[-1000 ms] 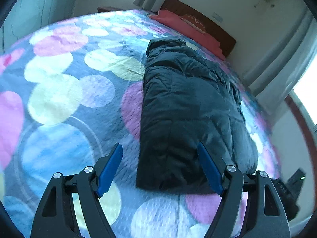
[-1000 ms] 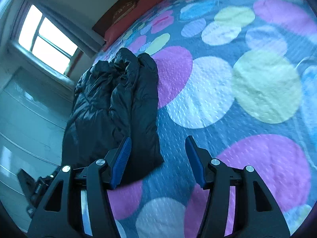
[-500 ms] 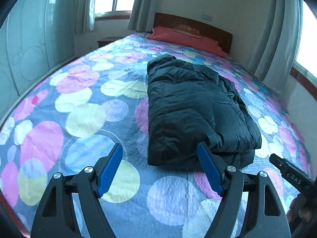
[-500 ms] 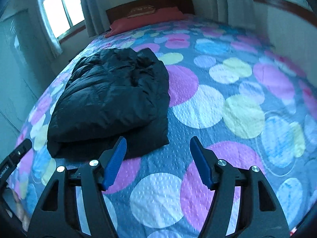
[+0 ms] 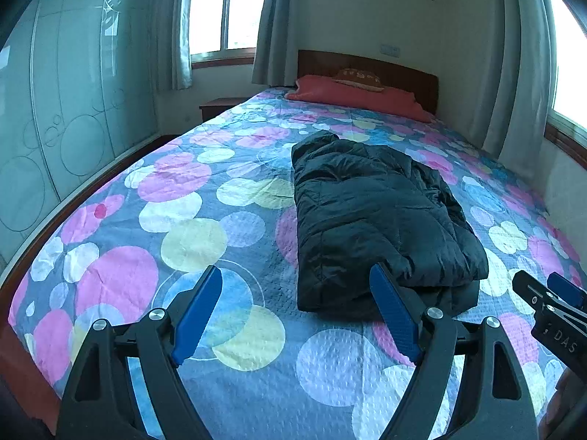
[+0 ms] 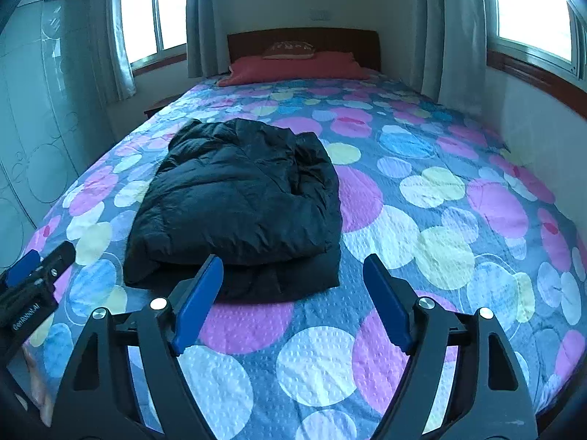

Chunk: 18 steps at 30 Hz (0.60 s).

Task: Fold large clothes

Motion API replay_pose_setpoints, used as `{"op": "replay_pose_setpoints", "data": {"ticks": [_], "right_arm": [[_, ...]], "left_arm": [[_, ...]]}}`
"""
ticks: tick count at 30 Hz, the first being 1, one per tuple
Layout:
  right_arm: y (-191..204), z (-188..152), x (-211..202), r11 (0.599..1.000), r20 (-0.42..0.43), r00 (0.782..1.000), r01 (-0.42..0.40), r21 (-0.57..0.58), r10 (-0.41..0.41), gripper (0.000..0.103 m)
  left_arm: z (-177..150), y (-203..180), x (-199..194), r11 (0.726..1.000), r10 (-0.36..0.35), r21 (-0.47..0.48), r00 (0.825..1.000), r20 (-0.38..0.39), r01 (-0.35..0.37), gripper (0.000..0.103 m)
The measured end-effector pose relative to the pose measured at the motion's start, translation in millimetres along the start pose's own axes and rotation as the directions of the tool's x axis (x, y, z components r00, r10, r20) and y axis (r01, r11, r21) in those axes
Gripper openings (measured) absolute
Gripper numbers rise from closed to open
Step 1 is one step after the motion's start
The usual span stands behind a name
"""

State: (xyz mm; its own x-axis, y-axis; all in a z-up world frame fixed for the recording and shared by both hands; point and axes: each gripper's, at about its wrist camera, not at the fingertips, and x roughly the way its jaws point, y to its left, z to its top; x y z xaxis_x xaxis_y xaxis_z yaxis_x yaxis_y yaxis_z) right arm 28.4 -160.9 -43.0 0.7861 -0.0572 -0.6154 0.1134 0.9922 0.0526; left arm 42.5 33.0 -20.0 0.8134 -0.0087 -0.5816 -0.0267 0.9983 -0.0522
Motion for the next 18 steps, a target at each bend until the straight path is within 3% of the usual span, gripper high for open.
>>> {"op": "replay_pose_setpoints", "data": {"ticks": [18], "right_arm": [[7.4, 1.0, -10.6, 1.0, 0.03, 1.0, 0.005, -0.019, -0.004, 0.08]], "left_arm": [[-1.8, -3.1, -8.7, 1.0, 0.012, 0.019, 1.0, 0.013, -0.012, 0.082]]}}
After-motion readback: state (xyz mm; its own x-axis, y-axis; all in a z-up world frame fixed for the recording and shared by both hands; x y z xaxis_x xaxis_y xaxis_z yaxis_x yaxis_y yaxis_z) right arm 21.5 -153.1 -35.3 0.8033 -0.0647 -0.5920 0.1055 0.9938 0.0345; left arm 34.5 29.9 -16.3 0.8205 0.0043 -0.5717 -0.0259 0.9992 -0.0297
